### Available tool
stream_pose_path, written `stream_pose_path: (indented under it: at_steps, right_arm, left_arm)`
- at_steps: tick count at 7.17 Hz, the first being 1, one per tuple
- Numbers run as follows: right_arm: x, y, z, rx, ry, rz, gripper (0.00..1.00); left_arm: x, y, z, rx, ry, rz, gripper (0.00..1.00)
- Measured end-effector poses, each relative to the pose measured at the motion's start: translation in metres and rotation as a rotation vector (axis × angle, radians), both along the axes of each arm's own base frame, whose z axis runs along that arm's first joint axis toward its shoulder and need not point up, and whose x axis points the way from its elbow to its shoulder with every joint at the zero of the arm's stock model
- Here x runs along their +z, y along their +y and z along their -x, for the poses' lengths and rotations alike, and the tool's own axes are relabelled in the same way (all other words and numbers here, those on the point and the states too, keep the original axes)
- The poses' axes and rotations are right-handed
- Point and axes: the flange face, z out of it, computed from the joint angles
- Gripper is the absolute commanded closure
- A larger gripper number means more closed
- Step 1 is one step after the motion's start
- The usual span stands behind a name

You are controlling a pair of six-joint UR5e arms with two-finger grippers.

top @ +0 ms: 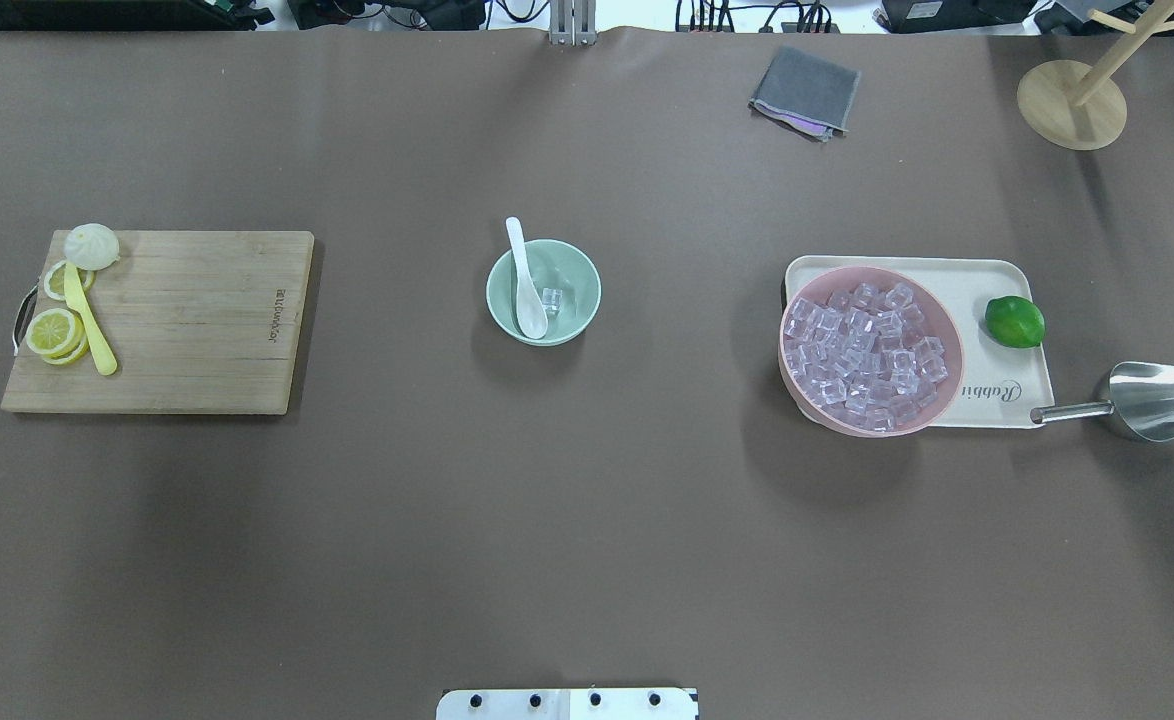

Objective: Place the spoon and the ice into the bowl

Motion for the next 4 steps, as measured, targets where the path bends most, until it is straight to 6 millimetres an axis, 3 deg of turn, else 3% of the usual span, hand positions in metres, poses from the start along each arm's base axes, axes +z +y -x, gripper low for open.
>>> stream_pose_path:
  at_steps: [2,4]
  right_arm:
    - [0.024,0.008,-0.018,-0.016,-0.002,0.007,0.0]
    - [0.029,0.01,-0.024,0.01,-0.003,0.048,0.0]
  left_arm:
    - [0.026,0.027,0.025,-0.005,0.001,0.096,0.02]
    - [0.023,0.052,0.039,-0.016,0.011,0.188,0.02]
